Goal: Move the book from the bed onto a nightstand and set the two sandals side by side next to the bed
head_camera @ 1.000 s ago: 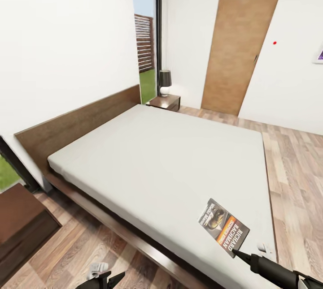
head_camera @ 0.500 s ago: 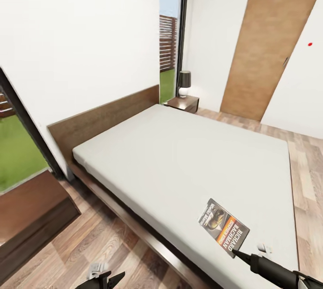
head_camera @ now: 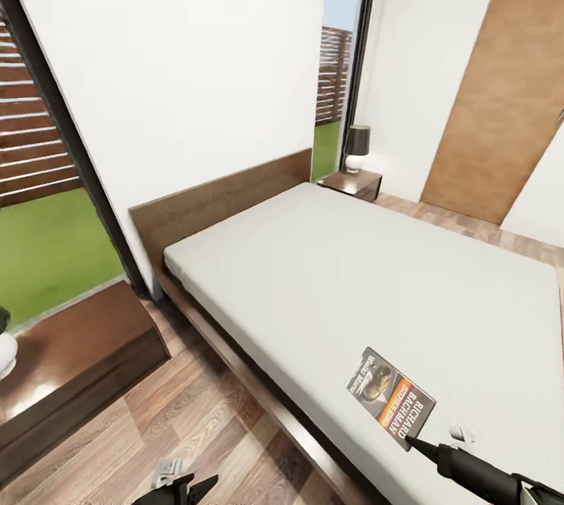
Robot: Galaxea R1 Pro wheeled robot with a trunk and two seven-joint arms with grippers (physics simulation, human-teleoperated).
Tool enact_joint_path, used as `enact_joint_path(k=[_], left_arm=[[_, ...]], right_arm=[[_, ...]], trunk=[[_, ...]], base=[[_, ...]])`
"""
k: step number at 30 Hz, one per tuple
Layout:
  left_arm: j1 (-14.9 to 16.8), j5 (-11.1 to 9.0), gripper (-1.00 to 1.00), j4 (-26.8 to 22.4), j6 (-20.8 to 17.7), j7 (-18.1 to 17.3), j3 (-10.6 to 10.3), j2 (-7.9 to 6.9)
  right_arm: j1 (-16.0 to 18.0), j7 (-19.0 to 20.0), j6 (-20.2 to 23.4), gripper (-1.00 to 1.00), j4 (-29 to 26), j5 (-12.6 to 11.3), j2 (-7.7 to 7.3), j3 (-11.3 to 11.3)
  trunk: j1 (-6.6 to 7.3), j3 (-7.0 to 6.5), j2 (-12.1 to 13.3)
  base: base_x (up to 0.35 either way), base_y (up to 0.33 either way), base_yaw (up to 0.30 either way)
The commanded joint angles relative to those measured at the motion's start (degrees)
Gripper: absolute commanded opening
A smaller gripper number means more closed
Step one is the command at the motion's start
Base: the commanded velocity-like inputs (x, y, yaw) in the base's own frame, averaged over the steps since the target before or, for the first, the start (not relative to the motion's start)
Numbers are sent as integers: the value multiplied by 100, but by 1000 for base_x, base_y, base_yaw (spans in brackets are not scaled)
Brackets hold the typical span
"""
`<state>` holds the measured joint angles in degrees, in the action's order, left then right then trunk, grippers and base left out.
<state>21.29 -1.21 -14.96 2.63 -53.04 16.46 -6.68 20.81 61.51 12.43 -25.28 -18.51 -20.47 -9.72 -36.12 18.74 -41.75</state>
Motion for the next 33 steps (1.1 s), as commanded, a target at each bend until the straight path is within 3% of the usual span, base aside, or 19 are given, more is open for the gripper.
enact_joint_path(k=[1,33], left_arm=[[6,-11,100,10,27,-14,-2,-1],[6,-11,100,10,26,-14,-2,-7]], right_arm=[[2,19,62,-100,-3,-47,0,-12],[2,19,62,-100,-3,-39,0,-12]], trunk=[[-1,7,-6],[-1,7,-6]], base=[[0,0,279],[0,0,280]])
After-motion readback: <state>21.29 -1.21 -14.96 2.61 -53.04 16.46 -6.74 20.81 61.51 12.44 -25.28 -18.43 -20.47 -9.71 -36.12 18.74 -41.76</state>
